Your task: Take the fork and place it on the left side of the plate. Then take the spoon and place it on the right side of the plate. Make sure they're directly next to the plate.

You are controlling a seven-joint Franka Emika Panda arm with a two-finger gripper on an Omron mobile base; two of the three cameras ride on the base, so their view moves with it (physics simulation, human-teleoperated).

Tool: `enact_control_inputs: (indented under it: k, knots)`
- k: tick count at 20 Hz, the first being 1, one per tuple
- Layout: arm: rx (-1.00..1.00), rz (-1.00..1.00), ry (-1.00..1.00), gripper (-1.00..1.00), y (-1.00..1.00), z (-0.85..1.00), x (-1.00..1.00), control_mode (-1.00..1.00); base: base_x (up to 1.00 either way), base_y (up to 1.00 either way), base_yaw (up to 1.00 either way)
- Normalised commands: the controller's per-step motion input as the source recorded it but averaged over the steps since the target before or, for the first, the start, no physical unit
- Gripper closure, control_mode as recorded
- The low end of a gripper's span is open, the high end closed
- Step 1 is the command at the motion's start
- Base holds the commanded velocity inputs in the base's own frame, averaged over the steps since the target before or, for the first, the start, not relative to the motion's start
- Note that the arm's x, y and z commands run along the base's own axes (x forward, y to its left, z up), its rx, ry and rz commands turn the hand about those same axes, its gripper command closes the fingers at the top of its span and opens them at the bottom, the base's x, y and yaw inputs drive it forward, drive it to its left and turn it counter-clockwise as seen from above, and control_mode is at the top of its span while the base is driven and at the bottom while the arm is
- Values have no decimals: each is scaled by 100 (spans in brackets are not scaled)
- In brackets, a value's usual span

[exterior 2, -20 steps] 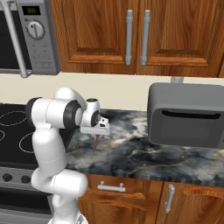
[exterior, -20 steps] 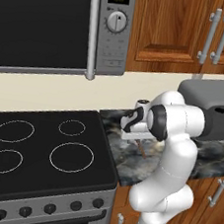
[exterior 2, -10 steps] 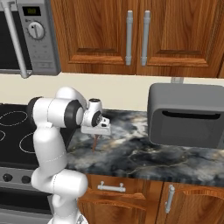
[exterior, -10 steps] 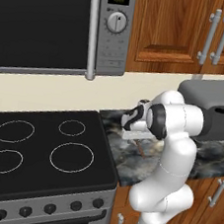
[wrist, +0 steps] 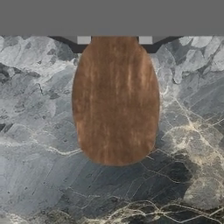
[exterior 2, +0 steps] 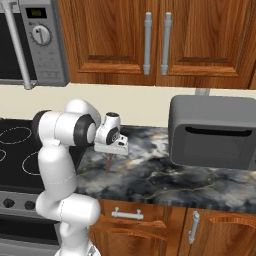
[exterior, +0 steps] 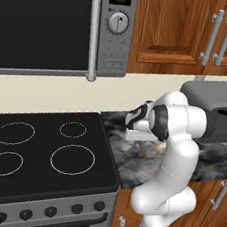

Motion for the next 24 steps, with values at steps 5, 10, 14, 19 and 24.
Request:
enact_control_inputs:
  k: [5, 10, 14, 19, 24]
  knots:
    - [0, -3, 0, 100, 16, -3, -25, -100, 0, 0, 0]
    - [0, -4, 1, 100, 4, 25, -46, -100, 0, 0, 0]
    - [0, -7, 2, 100, 0, 68, -59, -100, 0, 0, 0]
    - [0, 0, 0, 100, -1, 87, -84, -100, 0, 0, 0]
    - [0, 2, 0, 100, -5, 77, -99, -100, 0, 0, 0]
